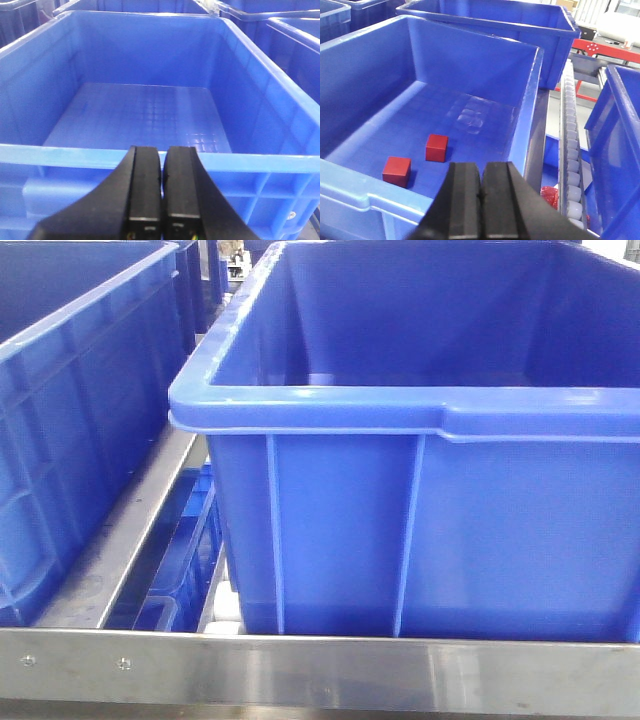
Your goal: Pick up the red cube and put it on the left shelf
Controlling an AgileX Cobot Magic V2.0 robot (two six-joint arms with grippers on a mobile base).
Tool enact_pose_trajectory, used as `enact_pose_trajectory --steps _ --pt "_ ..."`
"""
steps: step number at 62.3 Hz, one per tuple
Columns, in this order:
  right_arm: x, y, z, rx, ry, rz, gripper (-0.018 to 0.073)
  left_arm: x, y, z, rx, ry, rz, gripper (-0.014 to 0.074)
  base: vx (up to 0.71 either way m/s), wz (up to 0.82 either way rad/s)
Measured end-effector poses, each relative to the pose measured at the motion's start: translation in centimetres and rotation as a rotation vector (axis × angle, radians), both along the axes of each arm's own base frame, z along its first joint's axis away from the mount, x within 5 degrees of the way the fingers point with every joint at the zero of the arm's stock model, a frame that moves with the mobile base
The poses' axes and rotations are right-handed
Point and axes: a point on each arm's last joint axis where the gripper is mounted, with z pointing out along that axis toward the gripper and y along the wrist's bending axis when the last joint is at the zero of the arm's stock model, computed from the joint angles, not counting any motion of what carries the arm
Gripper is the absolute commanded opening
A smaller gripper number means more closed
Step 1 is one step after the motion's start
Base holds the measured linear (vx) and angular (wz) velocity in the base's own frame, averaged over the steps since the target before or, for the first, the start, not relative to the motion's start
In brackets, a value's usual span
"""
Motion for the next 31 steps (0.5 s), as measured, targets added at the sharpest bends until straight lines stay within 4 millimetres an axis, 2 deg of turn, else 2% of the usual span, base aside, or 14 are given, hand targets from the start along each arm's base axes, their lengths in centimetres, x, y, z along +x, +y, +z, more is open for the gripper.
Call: enact_pose_trajectory --steps 13,31 --pt "0.5 0.3 -1.2 0.072 0.018 -0.066 0.005 0.0 0.0 0.0 0.0 0.0 0.0 0.0101 0.0 0.0" --pt "2.3 0.1 -4.9 0.209 -0.087 -0.221 0.005 0.0 0.0 0.0 0.0 0.0 0.0 0.0101 0.0 0.0"
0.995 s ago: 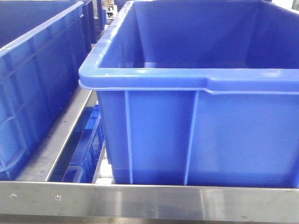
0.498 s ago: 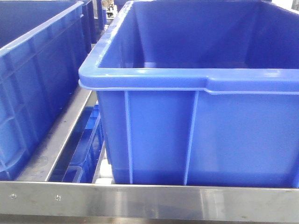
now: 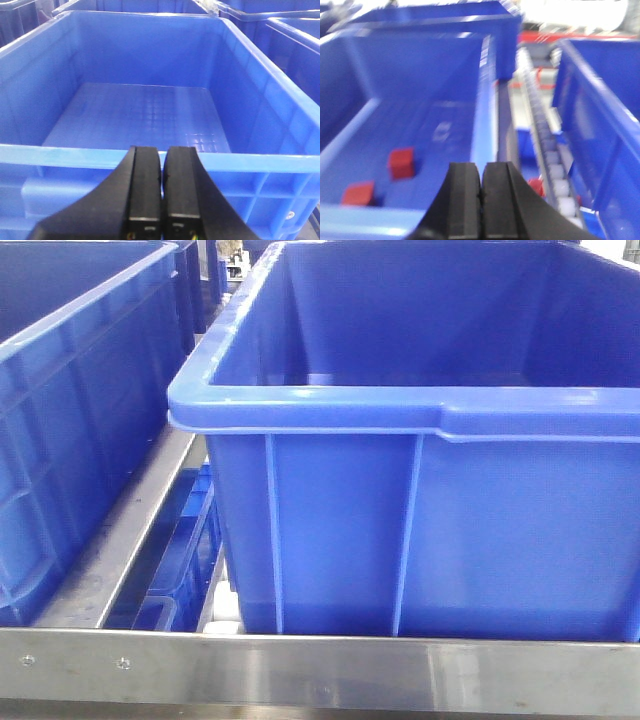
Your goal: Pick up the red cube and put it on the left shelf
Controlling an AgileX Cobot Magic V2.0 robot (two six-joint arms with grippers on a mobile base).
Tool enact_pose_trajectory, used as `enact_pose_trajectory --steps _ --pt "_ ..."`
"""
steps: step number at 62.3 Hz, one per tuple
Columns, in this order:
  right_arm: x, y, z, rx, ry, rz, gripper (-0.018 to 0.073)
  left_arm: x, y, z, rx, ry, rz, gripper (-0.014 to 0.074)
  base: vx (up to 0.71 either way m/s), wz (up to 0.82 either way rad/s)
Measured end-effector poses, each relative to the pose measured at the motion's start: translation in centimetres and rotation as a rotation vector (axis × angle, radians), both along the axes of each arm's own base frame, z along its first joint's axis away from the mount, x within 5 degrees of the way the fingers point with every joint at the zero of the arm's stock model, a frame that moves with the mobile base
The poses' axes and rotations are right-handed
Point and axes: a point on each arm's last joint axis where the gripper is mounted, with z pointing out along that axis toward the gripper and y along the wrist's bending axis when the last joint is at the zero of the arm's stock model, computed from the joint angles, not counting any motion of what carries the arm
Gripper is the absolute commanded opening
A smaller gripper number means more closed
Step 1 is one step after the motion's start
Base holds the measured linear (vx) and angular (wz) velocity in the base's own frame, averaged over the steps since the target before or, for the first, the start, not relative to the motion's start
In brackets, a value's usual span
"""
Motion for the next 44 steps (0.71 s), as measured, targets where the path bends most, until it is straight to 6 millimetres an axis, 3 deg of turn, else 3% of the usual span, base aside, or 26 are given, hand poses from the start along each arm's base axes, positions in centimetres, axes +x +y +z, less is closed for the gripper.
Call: enact_pose_trajectory --steps 13,44 --pt "0.6 -0.2 -2.5 0.032 -0.017 -0.037 0.005 0.0 0.0 0.0 0.0 0.0 0.0 0.0101 0.0 0.0" --pt "0.6 -0.2 -2.9 0.034 0.017 -0.04 0.005 0.0 0.0 0.0 0.0 0.0 0.0 0.0101 0.0 0.0"
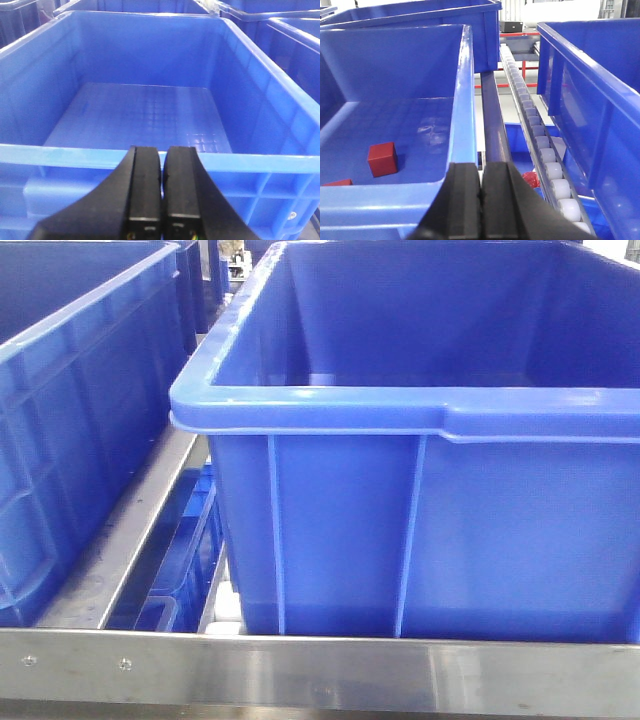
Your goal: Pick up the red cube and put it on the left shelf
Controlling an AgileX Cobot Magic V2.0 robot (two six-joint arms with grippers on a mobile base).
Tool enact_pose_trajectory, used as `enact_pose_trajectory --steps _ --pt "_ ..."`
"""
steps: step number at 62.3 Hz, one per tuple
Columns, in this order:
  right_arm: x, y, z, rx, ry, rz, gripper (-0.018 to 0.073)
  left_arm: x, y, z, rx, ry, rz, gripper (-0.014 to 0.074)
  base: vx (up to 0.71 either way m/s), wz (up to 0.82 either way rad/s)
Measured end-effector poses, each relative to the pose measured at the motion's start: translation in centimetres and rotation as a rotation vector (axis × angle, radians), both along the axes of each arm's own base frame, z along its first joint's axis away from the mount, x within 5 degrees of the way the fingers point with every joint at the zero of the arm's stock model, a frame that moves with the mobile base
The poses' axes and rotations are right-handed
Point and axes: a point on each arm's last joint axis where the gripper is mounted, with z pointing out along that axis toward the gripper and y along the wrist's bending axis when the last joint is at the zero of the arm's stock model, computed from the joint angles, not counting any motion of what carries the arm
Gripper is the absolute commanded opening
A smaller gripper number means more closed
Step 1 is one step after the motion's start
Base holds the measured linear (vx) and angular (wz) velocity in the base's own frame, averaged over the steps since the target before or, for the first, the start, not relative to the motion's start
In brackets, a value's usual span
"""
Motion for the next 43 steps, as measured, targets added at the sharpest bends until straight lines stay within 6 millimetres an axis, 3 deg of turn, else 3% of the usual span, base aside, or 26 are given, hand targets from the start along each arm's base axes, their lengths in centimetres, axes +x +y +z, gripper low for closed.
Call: enact_pose_trajectory --steps 43 --pt "0.0 0.0 0.0 0.002 0.0 0.0 0.005 0.0 0.0 0.0 0.0 0.0 0.0 0.0101 0.0 0.0"
